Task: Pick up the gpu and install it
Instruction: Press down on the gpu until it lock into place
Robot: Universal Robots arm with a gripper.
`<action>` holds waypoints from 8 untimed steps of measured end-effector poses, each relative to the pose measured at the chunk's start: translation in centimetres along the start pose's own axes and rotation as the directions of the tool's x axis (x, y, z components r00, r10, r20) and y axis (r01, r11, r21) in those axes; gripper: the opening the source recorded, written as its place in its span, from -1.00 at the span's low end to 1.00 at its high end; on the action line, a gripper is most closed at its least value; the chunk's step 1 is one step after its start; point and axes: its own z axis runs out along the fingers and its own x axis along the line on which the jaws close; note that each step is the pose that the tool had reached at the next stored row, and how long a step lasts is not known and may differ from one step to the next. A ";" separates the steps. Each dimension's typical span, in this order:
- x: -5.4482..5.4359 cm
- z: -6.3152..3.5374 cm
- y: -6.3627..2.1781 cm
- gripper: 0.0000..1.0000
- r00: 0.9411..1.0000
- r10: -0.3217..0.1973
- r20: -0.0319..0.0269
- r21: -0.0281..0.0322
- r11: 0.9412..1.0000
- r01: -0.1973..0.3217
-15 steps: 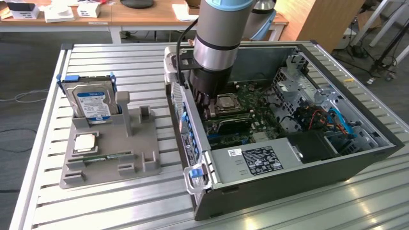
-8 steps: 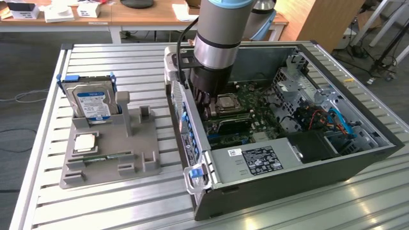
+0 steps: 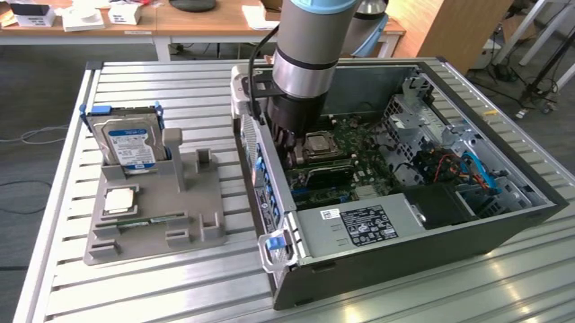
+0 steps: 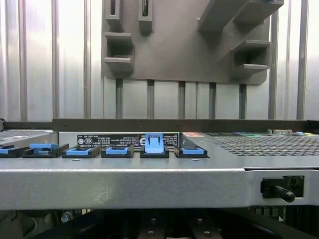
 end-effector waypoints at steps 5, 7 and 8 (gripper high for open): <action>0.0 0.06 0.00 -0.79 1.000 0.000 0.000 0.000 1.000 0.000; 0.0 0.06 -0.01 -0.79 1.000 0.000 0.000 0.000 1.000 0.000; 0.0 0.06 -0.05 -0.79 1.000 0.000 0.000 0.000 1.000 0.000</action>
